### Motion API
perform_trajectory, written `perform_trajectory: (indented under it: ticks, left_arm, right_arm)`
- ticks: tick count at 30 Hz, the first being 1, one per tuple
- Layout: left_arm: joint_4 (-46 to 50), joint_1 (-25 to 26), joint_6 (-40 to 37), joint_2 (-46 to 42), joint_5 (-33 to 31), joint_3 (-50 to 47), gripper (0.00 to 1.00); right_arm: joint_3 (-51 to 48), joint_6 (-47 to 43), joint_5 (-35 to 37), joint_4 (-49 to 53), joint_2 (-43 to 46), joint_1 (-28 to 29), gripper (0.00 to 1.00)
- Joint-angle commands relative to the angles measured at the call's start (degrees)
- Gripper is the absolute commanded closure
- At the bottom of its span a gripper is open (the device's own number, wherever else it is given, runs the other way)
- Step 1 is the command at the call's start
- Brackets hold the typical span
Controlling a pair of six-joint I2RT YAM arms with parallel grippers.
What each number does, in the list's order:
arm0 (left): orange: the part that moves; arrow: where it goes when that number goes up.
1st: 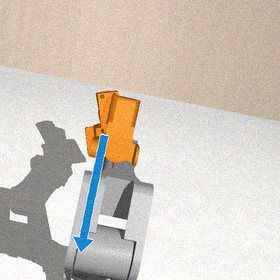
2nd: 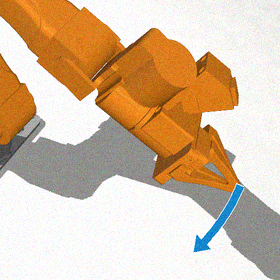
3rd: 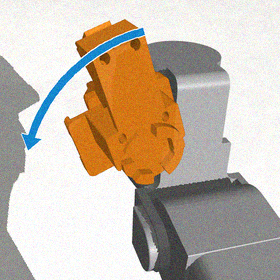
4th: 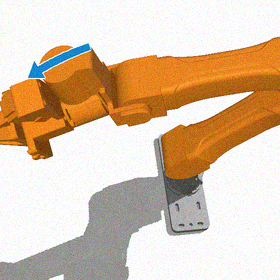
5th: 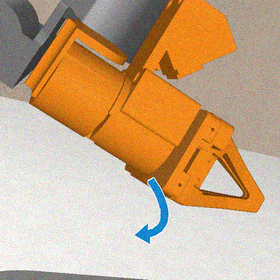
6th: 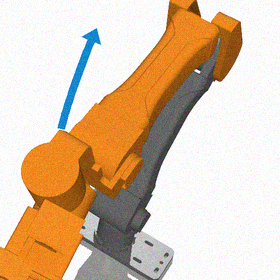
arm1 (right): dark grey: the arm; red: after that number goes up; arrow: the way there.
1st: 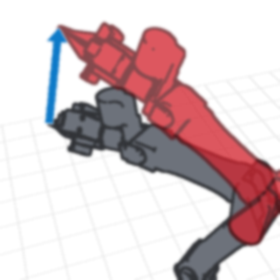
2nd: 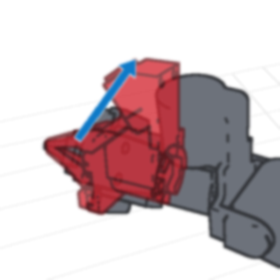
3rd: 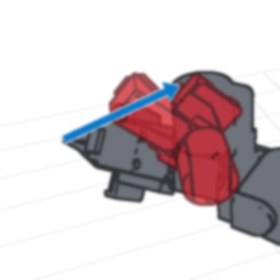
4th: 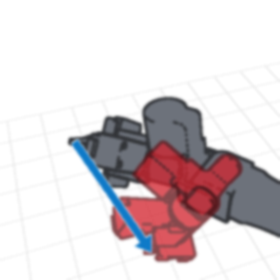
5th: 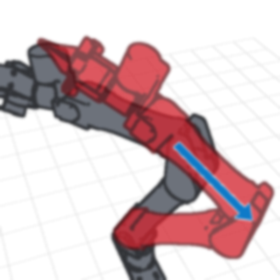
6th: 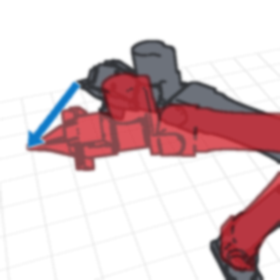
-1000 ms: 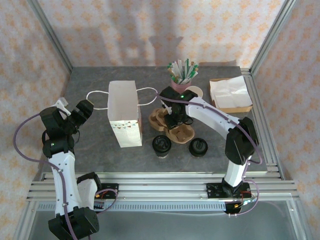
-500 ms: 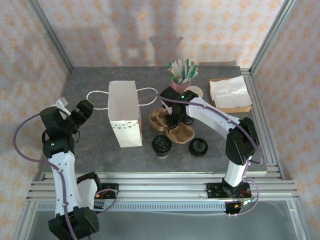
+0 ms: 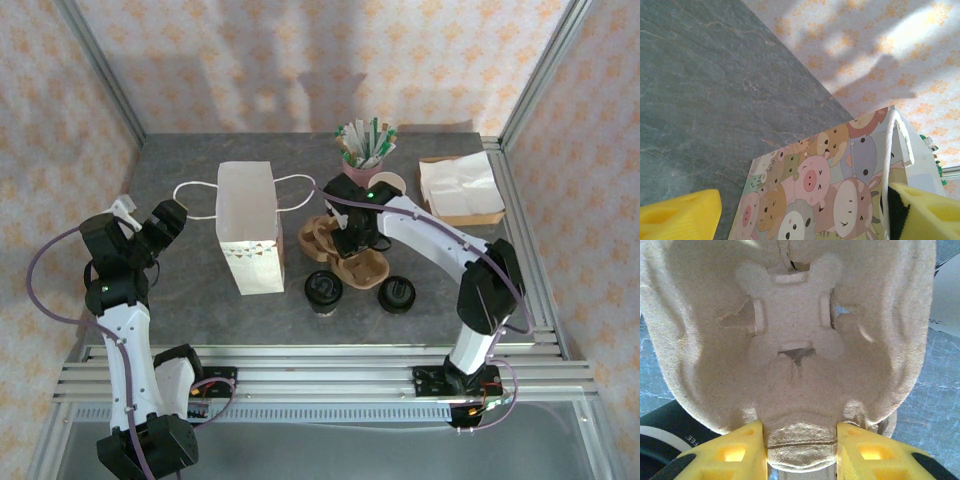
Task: Pack the takeout coffee
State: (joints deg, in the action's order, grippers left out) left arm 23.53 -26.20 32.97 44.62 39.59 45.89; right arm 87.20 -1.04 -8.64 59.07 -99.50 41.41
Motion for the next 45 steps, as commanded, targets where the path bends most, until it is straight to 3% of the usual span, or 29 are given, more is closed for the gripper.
perform_trajectory:
  ticks: [1, 20, 27, 30, 36, 45]
  left_arm:
    - [-0.55, 0.4, -0.39, -1.0, -0.31, -0.25, 0.16]
    - [0.93, 0.36, 0.94, -1.77, -3.94, 2.27, 0.16]
    - [2.22, 1.63, 0.75, -3.14, 4.41, 6.03, 0.12]
    - [3.91, 4.46, -0.91, -3.14, 6.43, 7.65, 0.1]
    - [5.81, 12.38, -4.4, -1.99, 4.59, 7.17, 0.11]
    - [3.38, 19.14, -0.42, -5.52, 2.29, 1.79, 0.16]
  right_arm:
    - [-0.71, 1.65, 0.57, 1.02, 2.35, -0.45, 0.65]
    - [0.47, 8.09, 5.87, 9.49, 9.64, -0.45, 0.65]
    - [2.18, 12.14, 6.18, 11.56, 14.83, -0.45, 0.65]
    - [4.59, 13.01, 5.66, 12.82, 15.39, -0.45, 0.65]
    - [10.49, 13.47, 6.52, 14.58, 15.39, -0.45, 0.66]
    - [19.98, 13.38, 6.62, 15.92, 13.18, -0.45, 0.66]
